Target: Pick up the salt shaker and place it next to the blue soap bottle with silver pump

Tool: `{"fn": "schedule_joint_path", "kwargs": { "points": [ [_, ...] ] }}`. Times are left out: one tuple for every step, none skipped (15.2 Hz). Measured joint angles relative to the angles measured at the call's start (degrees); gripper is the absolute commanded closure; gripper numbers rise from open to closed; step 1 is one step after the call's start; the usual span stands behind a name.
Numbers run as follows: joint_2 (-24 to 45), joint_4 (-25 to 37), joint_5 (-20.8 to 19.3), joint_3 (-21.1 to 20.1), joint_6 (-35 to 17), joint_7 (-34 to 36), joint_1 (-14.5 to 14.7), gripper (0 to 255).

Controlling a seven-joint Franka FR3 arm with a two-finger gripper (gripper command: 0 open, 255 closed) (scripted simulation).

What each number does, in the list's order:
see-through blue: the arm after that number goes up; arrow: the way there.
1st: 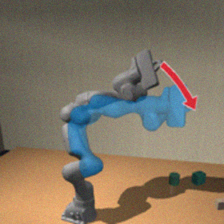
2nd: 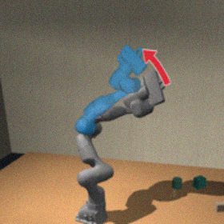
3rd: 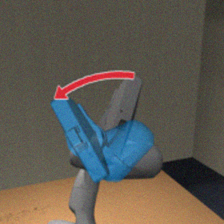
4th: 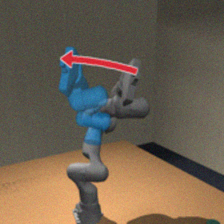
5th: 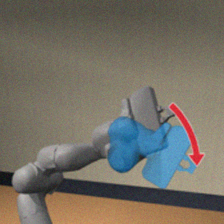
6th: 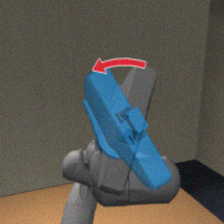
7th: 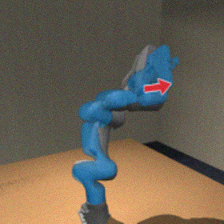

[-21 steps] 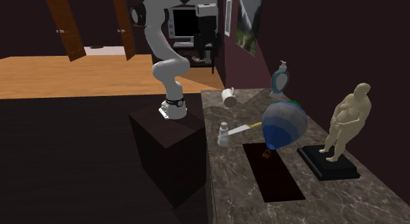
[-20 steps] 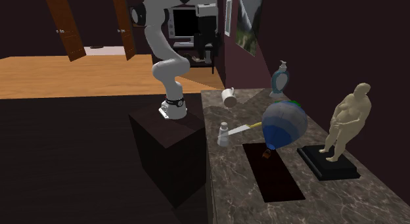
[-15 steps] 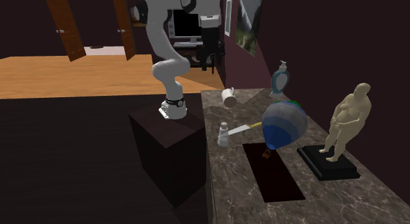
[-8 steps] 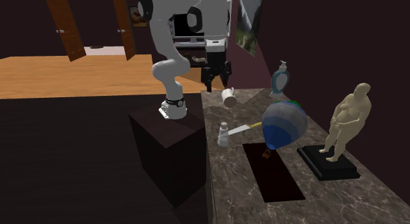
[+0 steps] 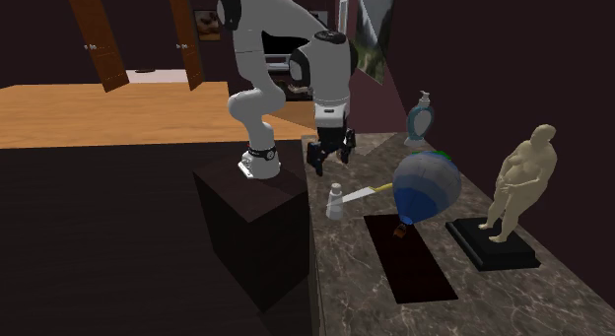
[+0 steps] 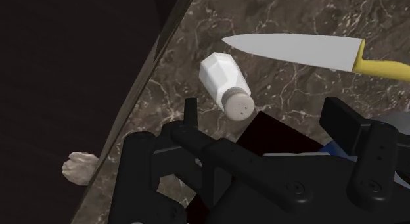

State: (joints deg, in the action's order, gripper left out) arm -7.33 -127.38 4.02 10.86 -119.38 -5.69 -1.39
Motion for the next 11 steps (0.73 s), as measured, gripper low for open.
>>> {"fn": "schedule_joint_path", "kwargs": {
  "points": [
    [2.0,0.7,0.8,0.3,-0.7,-0.2,-0.1,0],
    [3.4,1.4,1.3,0.4,-1.2,-0.4,-0.1,0],
    [4.4,1.6,1.6,0.5,-1.7,-0.6,-0.2,0],
    [5.0,1.5,1.9,0.6,-2.4,-0.8,-0.2,0],
    [5.6,1.2,2.1,0.6,-3.2,-0.9,-0.2,0],
    [5.9,0.8,2.2,0.6,-3.8,-1.0,-0.2,0],
    [6.1,0.4,2.3,0.6,-4.5,-1.1,-0.2,0],
    [6.7,0.2,2.5,0.5,-5.2,-1.1,-0.1,0],
    [7.0,-0.5,2.7,0.5,-6.3,-1.3,-0.1,0],
    [7.4,-0.7,2.8,0.5,-6.8,-1.4,-0.1,0],
    [7.6,-0.8,2.9,0.4,-7.1,-1.4,0.0,0]
  ]
}}
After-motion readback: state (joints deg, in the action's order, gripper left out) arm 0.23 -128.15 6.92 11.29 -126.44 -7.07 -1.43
